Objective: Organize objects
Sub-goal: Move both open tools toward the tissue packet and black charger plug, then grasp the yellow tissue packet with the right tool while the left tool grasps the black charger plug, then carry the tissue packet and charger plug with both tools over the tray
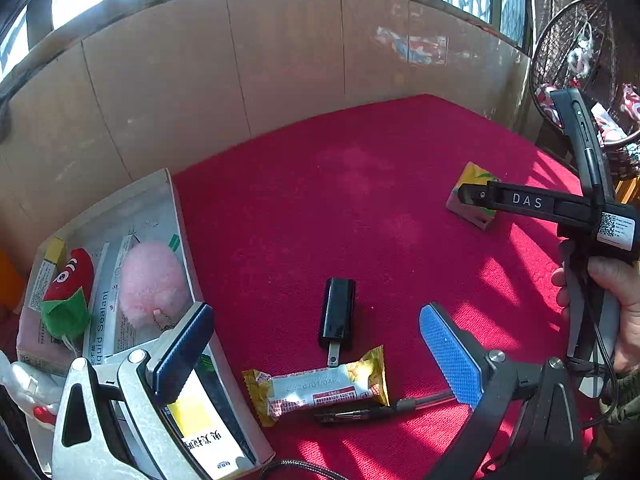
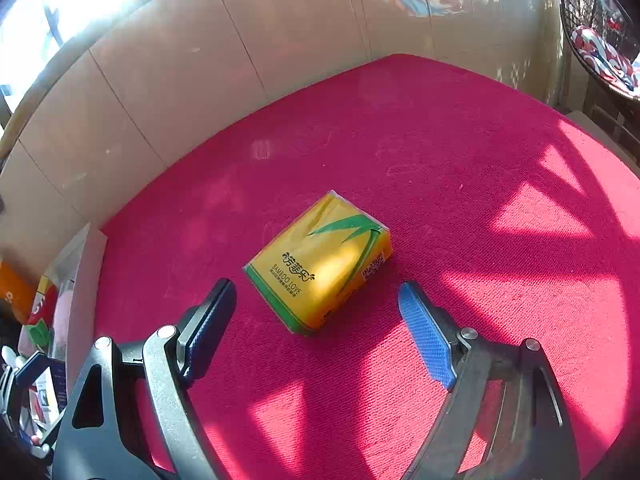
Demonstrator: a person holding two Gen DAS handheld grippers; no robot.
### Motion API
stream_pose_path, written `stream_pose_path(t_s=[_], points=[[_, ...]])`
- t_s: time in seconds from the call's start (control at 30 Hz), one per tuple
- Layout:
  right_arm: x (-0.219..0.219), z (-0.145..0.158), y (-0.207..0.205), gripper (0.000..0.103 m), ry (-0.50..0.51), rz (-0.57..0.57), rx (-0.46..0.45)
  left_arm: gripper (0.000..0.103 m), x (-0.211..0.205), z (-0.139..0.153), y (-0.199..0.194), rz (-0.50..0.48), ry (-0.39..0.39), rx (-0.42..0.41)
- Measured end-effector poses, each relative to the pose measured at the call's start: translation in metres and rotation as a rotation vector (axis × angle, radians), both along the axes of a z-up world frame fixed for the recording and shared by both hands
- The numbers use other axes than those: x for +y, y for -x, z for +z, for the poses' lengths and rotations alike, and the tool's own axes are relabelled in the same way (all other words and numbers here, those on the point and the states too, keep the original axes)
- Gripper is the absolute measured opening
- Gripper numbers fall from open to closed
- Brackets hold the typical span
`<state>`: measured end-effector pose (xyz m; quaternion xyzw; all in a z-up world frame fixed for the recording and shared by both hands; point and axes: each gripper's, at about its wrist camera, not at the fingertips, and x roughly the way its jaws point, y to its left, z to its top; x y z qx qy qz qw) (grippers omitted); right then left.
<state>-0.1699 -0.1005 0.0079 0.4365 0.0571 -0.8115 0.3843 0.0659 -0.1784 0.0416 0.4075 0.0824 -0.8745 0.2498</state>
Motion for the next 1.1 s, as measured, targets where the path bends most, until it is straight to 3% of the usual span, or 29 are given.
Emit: stream_pose_path(t_s=[0.23,0.37,0.4,0.43,0.5,0.6,0.83,1.1], points=[[-0.029,-0.008,0.005,0.084,-0.078,-0.021,0.036,0.103,0.001,-0.016,0.024,-0.019,0.001,-0.070],[-0.036,-0.009,-0.001,0.084,-0.120,0.027,0.098,0.100,-0.003,-0.024,0.029,0.002,-0.031,-0.086],[-0.035,-0.009,-0.002,0.083,-0.115,0.043,0.108,0.088,-0.004,-0.025,0.028,0.005,-0.041,-0.083],[-0.031,-0.009,-0.004,0.076,-0.108,0.054,0.120,0.079,-0.002,-0.026,0.027,0.002,-0.032,-0.084],[-0.019,-0.007,-0.002,0.065,-0.074,0.067,0.108,0.037,-0.001,-0.026,0.028,-0.011,-0.025,-0.093],[0.001,-0.004,0.003,0.053,-0.026,0.078,0.083,0.021,0.000,-0.028,0.026,-0.028,-0.062,-0.078],[0.037,0.001,0.005,0.050,0.051,0.068,0.038,0.020,0.014,-0.018,0.024,-0.068,-0.074,-0.013],[0.055,0.028,0.000,0.051,0.164,0.054,0.036,0.020,0.023,0.009,0.012,-0.094,-0.100,0.102]])
